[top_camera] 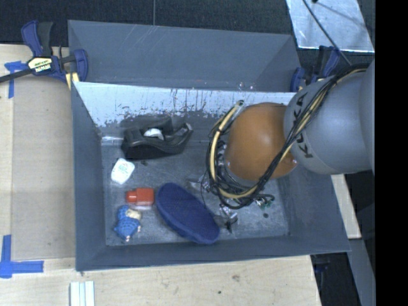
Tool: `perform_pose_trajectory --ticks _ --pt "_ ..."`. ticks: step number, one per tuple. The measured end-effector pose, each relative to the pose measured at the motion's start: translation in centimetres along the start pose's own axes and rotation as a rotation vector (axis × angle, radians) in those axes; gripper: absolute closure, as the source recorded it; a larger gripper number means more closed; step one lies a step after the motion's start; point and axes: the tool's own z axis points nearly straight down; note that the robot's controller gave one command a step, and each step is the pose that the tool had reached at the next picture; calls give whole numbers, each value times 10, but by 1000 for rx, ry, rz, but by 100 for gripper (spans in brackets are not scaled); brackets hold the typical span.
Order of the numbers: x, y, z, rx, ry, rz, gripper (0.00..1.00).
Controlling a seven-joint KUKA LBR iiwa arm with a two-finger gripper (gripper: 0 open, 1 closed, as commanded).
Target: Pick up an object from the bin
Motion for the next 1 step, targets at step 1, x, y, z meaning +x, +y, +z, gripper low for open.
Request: perform_pose_trajectory --ticks 1 --pt "22 14 -1 4 -10 5 0"
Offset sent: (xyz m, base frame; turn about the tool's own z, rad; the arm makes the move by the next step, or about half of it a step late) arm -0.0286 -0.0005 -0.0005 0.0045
